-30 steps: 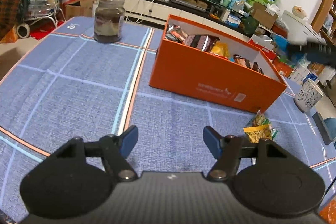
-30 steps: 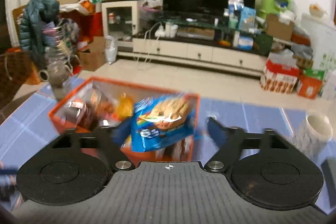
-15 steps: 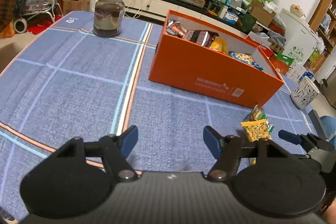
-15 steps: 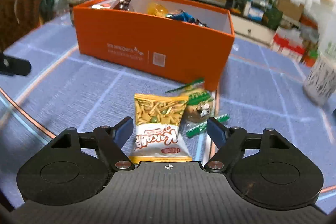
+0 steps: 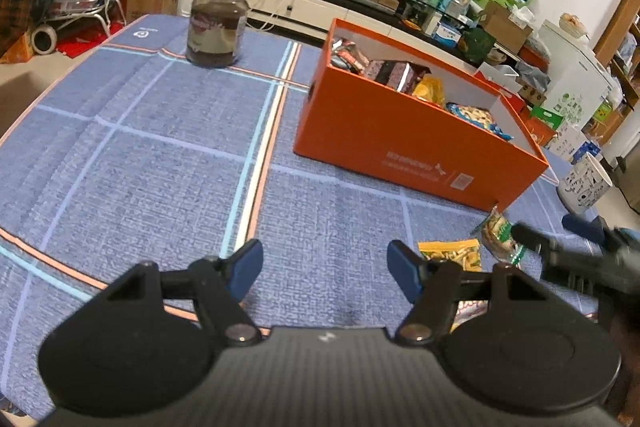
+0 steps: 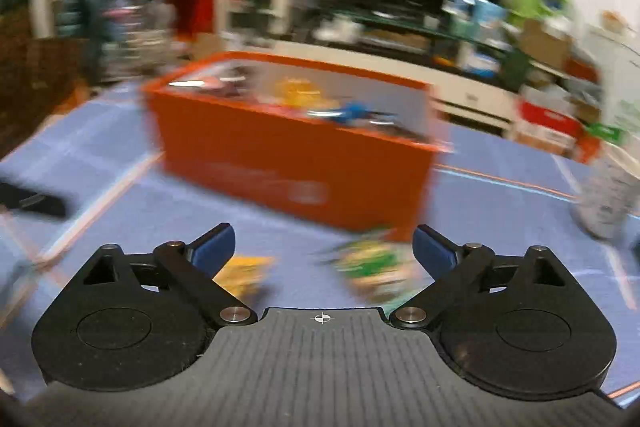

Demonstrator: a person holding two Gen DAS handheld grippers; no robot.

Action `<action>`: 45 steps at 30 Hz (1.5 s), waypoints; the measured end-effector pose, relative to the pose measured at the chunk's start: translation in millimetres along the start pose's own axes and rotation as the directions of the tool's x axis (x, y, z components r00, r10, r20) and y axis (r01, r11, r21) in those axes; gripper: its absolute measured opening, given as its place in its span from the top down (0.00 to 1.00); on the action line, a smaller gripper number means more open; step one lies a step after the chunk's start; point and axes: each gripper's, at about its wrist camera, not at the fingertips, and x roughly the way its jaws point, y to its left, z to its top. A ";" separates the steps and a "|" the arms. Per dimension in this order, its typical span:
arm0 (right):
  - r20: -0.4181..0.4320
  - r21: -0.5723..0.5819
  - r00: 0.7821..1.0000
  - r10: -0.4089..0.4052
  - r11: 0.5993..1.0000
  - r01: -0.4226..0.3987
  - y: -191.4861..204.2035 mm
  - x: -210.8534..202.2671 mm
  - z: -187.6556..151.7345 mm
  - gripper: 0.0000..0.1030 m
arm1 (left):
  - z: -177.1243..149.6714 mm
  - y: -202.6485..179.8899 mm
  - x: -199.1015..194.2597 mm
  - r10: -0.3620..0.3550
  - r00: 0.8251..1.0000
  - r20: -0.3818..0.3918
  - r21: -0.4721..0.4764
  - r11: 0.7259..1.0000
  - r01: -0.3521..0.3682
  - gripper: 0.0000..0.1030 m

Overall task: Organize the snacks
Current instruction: 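Grasp the green biscuit packet with the right tool while the left tool grasps the yellow snack bag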

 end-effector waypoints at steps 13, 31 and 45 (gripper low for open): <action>-0.202 0.013 0.943 0.265 0.963 -0.268 -59.7 78.3 -8.5 0.37 | -14.4 -33.7 26.5 -0.026 0.997 -0.077 0.077 0.997 0.032 0.32; -0.241 0.085 0.970 -0.037 0.995 0.059 -42.2 11.9 -53.7 0.50 | -31.5 -90.7 63.3 -0.009 0.997 -0.080 0.115 0.993 0.018 0.32; -0.209 0.083 0.978 -0.008 0.996 0.026 -46.0 23.8 -56.3 0.24 | -38.3 -130.3 88.5 -0.024 0.997 -0.075 0.122 0.992 0.033 0.32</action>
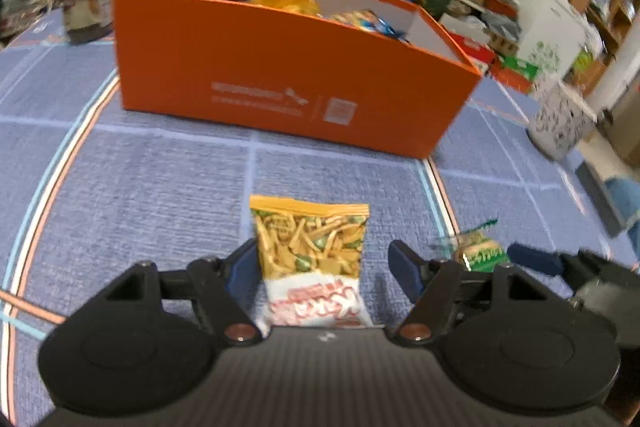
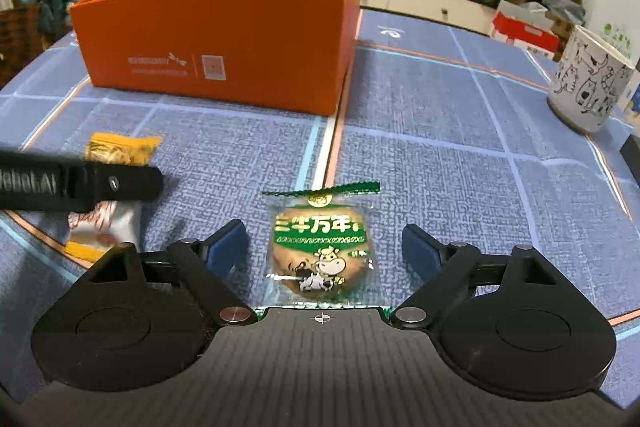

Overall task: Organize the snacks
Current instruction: 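Grasp the green biscuit packet with the right tool while the left tool grasps the yellow snack bag, then lift both held packets and carry them over the orange box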

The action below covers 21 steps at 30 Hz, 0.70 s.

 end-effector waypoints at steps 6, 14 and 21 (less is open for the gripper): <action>-0.027 0.038 0.999 0.022 0.999 -0.021 -6.4 2.8 2.3 0.24 | -0.6 -12.6 11.9 0.063 0.998 0.014 0.059 0.996 -0.063 0.32; -0.032 0.030 0.999 0.032 0.999 -0.031 -6.2 3.5 2.7 0.26 | -1.0 -13.1 9.4 0.089 0.996 0.002 0.069 0.994 -0.088 0.48; -0.040 0.025 0.998 0.040 0.999 -0.039 -3.2 1.7 5.7 0.40 | -6.5 -3.4 -0.8 0.067 0.998 -0.014 0.088 0.994 -0.066 0.53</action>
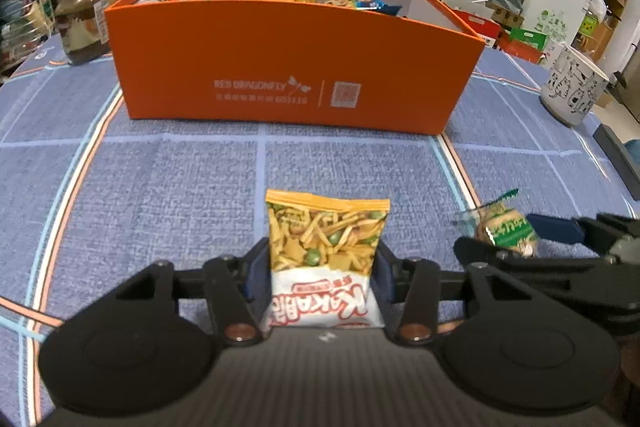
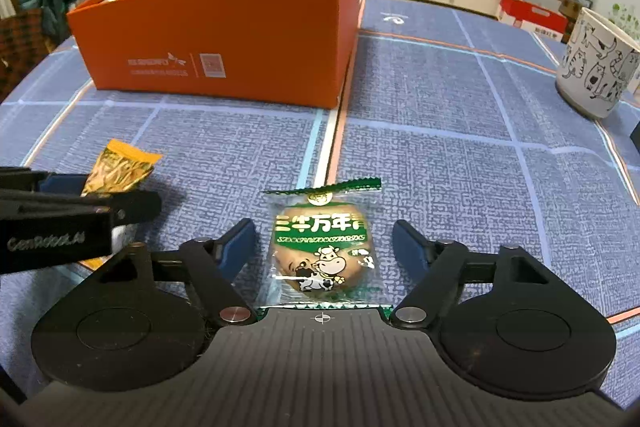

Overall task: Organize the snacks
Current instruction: 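Lift both held packets and carry them over the orange box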

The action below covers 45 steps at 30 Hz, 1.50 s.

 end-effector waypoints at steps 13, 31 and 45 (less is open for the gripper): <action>-0.003 -0.007 1.000 0.006 1.000 -0.006 1.2 -0.3 1.8 0.43 | -9.1 6.6 -9.8 0.012 1.000 -0.008 0.012 1.000 -0.012 0.44; 0.060 -0.033 0.998 0.026 0.999 -0.024 14.5 -18.8 10.7 0.65 | 5.7 9.5 -28.9 0.079 0.995 0.054 0.075 0.994 -0.083 0.64; 0.102 -0.040 0.992 0.068 0.997 -0.064 26.5 -35.6 18.0 0.65 | 13.6 21.4 -41.5 0.067 0.994 0.081 0.041 0.997 -0.071 0.64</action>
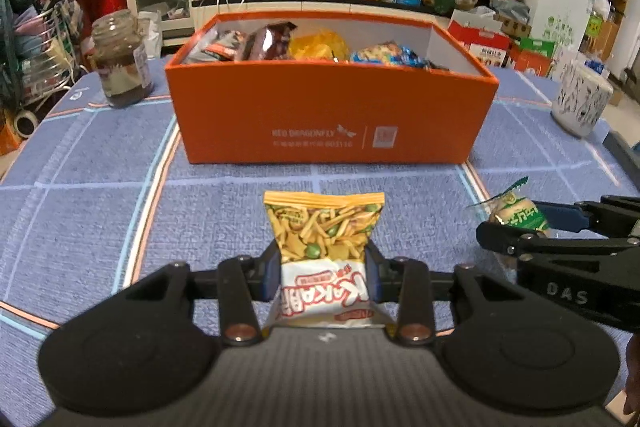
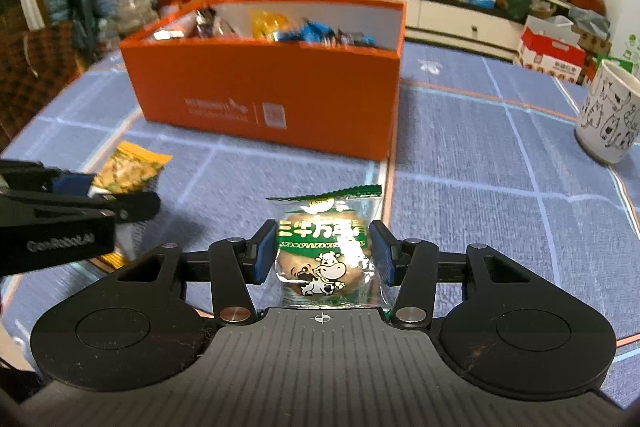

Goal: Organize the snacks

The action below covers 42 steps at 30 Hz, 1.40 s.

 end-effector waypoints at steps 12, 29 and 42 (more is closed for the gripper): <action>0.222 0.046 0.975 0.015 0.999 -0.026 -10.2 -10.2 149.7 0.64 | 142.2 25.9 14.6 0.057 0.986 0.155 -0.031 0.998 -0.053 0.64; 0.119 0.135 0.990 -0.078 0.989 0.062 6.1 -53.4 107.1 0.06 | 75.2 35.2 -36.2 0.188 0.973 0.132 -0.026 0.982 -0.186 0.12; -0.034 0.126 0.977 -0.209 0.969 0.212 58.2 -39.2 85.1 0.06 | 44.8 33.5 -28.6 0.287 0.948 0.136 0.042 0.955 -0.295 0.12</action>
